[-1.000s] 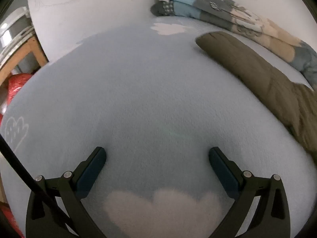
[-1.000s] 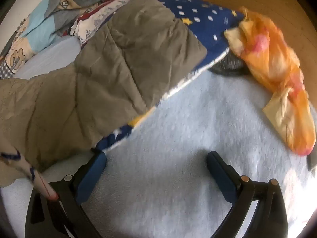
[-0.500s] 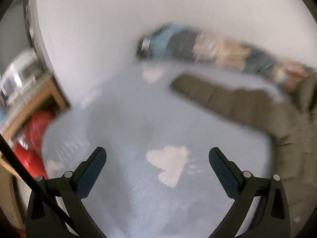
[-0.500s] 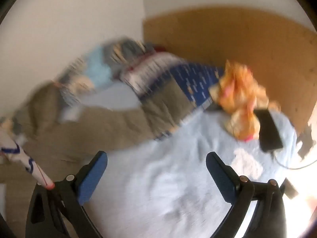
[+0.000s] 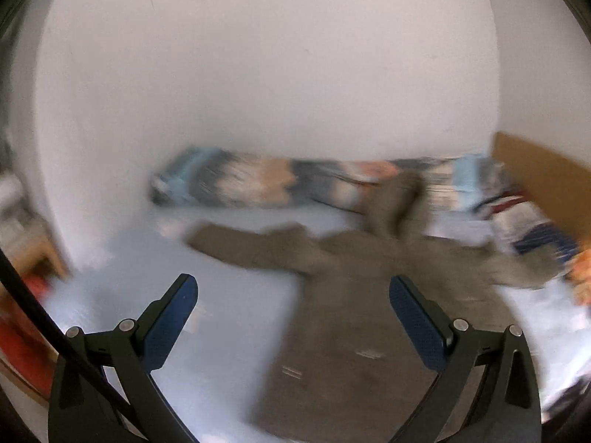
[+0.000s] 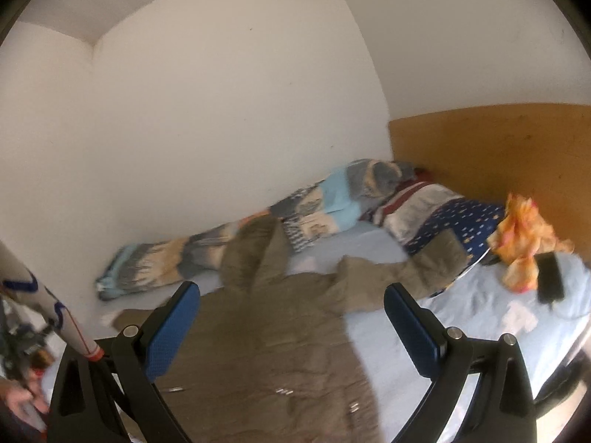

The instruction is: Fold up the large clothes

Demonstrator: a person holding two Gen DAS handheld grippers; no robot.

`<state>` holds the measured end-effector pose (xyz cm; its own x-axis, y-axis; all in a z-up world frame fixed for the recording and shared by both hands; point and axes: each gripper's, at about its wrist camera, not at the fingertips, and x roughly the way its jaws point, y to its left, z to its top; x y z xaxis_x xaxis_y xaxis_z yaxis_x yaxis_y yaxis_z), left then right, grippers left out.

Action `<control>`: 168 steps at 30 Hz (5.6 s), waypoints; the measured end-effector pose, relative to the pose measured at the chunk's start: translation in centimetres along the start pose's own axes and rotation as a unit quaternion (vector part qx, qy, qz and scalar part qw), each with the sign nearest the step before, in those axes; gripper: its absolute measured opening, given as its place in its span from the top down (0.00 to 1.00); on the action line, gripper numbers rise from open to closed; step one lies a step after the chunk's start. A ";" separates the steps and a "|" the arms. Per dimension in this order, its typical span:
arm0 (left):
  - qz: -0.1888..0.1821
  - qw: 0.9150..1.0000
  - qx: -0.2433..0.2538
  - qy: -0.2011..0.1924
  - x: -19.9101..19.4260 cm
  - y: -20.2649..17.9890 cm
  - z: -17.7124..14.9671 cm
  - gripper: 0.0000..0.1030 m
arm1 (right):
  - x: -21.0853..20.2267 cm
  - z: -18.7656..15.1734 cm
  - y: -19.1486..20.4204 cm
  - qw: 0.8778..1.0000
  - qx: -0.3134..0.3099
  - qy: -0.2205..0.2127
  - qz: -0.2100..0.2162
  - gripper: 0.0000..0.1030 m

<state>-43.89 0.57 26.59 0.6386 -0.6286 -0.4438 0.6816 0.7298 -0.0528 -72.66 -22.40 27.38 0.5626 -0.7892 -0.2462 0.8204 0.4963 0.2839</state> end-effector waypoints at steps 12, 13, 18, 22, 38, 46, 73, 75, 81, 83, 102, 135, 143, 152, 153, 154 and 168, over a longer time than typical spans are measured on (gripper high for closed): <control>-0.072 0.995 0.070 0.014 -2.6 -9.6 -4.0 0.00 | -0.6 -1.7 4.7 0.999 -0.028 0.041 0.004 0.01; -0.074 0.995 0.071 0.014 -2.8 -9.6 -4.2 0.00 | -0.5 -1.9 4.9 0.998 -0.033 0.045 -0.003 0.01; -0.077 0.995 0.069 0.011 -3.3 -7.9 -4.2 0.00 | 0.3 -2.5 5.8 0.996 -0.051 0.066 -0.014 0.01; -0.076 0.995 0.067 0.015 -3.7 -7.3 -4.0 0.00 | 0.7 -2.7 5.9 0.995 -0.052 0.079 -0.018 0.01; -0.060 0.994 0.085 0.031 0.1 -9.3 -3.2 0.00 | 4.4 -4.3 5.2 0.987 -0.093 0.117 -0.065 0.01; -0.021 0.993 0.110 0.023 6.1 -11.9 -0.7 0.00 | 10.4 -5.1 5.5 0.978 -0.130 0.150 -0.069 0.01; -0.005 0.993 0.058 0.106 15.9 -11.9 -3.0 0.00 | 21.7 -9.4 6.8 0.960 -0.144 0.230 -0.061 0.01; -0.005 0.993 0.059 0.104 15.8 -11.8 -3.0 0.00 | 21.8 -9.4 6.7 0.961 -0.141 0.232 -0.062 0.01; 0.000 0.993 0.058 0.103 15.4 -11.9 -3.1 0.00 | 21.7 -9.6 6.8 0.959 -0.144 0.236 -0.064 0.01; -0.001 0.993 0.059 0.102 15.2 -11.9 -3.2 0.00 | 21.6 -9.6 6.8 0.959 -0.145 0.236 -0.065 0.01; 0.000 0.993 0.063 0.102 15.3 -11.4 -3.3 0.00 | 21.4 -9.8 6.0 0.957 -0.146 0.243 -0.065 0.01; 0.000 0.982 0.120 0.147 20.8 -15.0 -4.1 0.00 | 26.8 -6.6 -7.8 0.950 0.047 0.301 -0.072 0.01; -0.035 0.976 0.159 0.147 21.1 -17.7 -4.4 0.00 | 28.9 -3.1 -22.0 0.938 0.188 0.269 -0.111 0.19; -0.042 0.971 0.171 0.160 22.1 -18.1 -5.0 0.00 | 31.6 -0.3 -34.7 0.924 0.246 0.219 -0.193 0.50; -0.041 0.972 0.167 0.163 22.4 -18.0 -4.9 0.00 | 32.1 -0.1 -35.9 0.923 0.247 0.216 -0.200 0.50; -0.041 0.972 0.164 0.165 22.5 -17.8 -4.9 0.00 | 32.6 0.1 -37.0 0.921 0.248 0.212 -0.210 0.50; -0.026 0.967 0.166 0.191 25.0 -18.1 -6.0 0.00 | 37.3 -1.0 -42.3 0.920 0.249 0.199 -0.228 0.82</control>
<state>-42.43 -26.73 11.06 0.4658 -0.4710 -0.7491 0.8267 0.5336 0.1785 -86.26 -72.44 5.27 0.2455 -0.6296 -0.7371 0.8880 -0.1589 0.4314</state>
